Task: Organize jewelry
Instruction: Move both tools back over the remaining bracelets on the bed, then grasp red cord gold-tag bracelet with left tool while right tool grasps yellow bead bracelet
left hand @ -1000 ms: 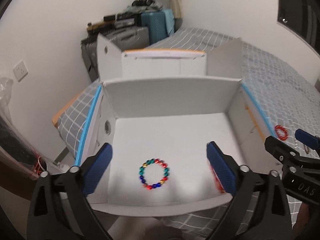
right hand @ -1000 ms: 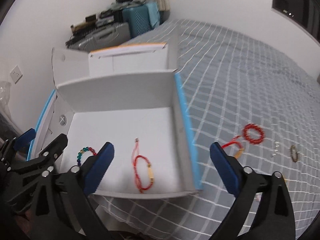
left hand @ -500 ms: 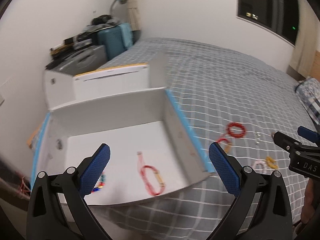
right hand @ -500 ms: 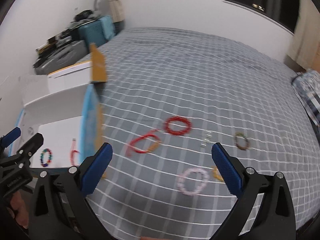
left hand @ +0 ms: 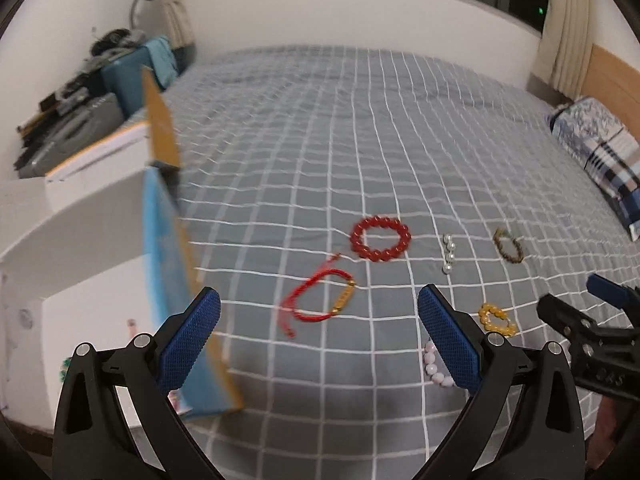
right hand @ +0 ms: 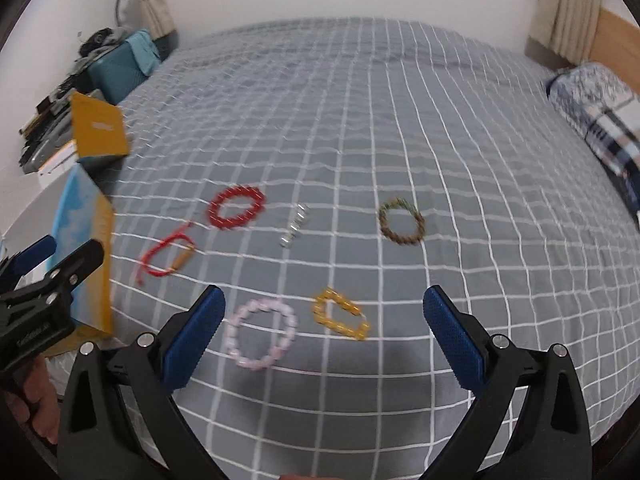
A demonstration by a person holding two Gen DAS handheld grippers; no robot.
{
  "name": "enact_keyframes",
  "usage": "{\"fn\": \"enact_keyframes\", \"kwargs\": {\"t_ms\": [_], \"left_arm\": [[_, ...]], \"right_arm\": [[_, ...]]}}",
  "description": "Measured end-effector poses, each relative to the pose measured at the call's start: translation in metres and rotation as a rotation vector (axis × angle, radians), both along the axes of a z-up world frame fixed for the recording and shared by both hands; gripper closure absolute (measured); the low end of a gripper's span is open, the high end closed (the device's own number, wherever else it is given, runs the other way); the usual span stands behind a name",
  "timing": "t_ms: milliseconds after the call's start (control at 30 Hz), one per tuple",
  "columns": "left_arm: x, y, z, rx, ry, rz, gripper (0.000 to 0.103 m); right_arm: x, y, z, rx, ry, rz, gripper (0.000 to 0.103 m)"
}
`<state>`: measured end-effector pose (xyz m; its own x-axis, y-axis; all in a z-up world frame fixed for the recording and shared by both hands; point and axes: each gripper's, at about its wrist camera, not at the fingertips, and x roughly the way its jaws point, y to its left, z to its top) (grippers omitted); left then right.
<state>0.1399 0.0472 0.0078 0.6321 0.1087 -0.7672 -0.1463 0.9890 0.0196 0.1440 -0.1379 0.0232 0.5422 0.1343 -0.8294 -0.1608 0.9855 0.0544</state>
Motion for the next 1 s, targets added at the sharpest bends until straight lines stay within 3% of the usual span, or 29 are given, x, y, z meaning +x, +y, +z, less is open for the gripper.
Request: {"fn": "enact_keyframes", "kwargs": {"t_ms": [267,500,733,900,1000], "left_arm": [[0.040,-0.002,-0.066,-0.043,0.081,0.002,0.006],[0.059,0.004,-0.100,-0.014,0.122,0.014,0.006],[0.070,0.004,-0.115,0.011,0.136,0.010,0.006],[0.073,0.004,-0.120,0.023,0.143,0.002,0.007],[0.074,0.008,-0.121,0.019,0.152,0.015,0.018]], "right_arm": [[0.020,-0.018,-0.058,0.031,0.102,-0.007,0.008],[0.035,-0.019,-0.088,0.043,0.168,0.009,0.008],[0.041,-0.024,-0.100,0.046,0.188,-0.007,0.008],[0.043,-0.020,-0.109,0.008,0.188,-0.020,0.017],[0.043,-0.021,-0.109,-0.003,0.183,-0.029,0.024]]}}
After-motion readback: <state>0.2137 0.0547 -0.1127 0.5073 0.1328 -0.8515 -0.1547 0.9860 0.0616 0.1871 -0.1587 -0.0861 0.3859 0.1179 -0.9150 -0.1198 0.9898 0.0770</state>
